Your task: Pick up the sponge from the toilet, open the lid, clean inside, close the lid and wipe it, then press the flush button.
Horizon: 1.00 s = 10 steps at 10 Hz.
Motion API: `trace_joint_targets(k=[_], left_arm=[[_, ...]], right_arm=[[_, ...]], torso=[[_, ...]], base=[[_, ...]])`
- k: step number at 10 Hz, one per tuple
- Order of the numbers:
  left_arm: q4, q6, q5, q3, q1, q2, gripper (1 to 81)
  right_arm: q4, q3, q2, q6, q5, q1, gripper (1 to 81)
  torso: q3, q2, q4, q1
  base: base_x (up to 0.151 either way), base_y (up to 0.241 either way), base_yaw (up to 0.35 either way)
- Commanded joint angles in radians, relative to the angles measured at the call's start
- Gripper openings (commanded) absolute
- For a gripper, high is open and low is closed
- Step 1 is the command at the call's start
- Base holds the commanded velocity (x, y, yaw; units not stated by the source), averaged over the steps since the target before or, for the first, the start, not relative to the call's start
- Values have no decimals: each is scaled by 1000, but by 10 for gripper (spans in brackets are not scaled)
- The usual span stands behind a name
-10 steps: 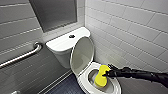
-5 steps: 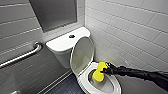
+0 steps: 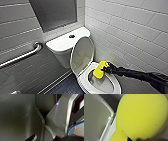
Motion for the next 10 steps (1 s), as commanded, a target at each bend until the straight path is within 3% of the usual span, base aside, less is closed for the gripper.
trace_joint_targets(k=[1, 4, 10], left_arm=[[-3, -7, 65, 9, 20, -14, 811], [0, -6, 60, 9, 22, -8, 811], [10, 1, 57, 8, 22, 9, 811]], right_arm=[[96, -14, -3, 12, 95, 63, 10], [107, 128, -155, 76, 140, -22, 10], [133, 356, -416, 86, 235, -150, 10]], torso=[[0, 0, 0, 0], [0, 0, 0, 0], [0, 0, 0, 0]], base=[[0, 0, 0], [0, 0, 0], [0, 0, 0]])
